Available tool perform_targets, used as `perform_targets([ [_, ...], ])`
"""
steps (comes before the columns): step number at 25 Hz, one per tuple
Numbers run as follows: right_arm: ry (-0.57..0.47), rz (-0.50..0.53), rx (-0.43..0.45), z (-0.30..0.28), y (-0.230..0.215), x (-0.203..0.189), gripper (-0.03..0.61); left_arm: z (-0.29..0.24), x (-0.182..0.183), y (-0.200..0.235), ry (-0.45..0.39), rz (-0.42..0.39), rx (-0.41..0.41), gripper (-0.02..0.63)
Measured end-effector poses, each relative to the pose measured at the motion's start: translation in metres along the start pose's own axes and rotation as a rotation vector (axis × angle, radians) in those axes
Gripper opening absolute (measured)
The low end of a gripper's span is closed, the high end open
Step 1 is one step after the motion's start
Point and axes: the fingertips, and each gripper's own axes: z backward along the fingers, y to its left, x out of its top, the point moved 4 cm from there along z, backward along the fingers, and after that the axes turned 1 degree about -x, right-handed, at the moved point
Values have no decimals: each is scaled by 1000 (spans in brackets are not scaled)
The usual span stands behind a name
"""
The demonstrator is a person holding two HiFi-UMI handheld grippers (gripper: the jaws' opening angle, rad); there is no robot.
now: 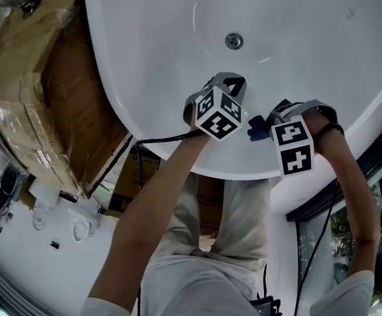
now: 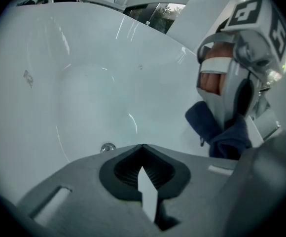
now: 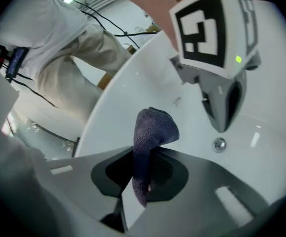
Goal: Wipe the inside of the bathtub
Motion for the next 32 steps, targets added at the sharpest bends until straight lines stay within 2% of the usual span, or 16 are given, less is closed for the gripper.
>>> perform_targets([
  [2, 15, -15, -108, -1, -26, -13, 49, 1, 0, 5, -4, 14, 6, -5],
  [5, 59, -32, -215, -5, -57, -38, 49, 1, 0, 12, -6, 28, 13, -5],
  [10, 203, 2, -344, -18, -99, -86, 49, -3, 1, 22, -11, 47, 16, -5],
  [15, 263, 49, -436, -32, -135, -109, 49, -12, -1, 29, -11, 66, 12, -5],
  [19, 370, 134, -435, -49, -159, -138, 49, -22, 0, 32, -13, 75, 6, -5],
  [24, 397, 103, -430, -73, -193, -160, 49, -33, -6, 32, 3, 71, -9, -5],
  [32, 478, 109, -415, -103, -230, -178, 49, -47, -9, 37, 10, 95, -17, -5],
])
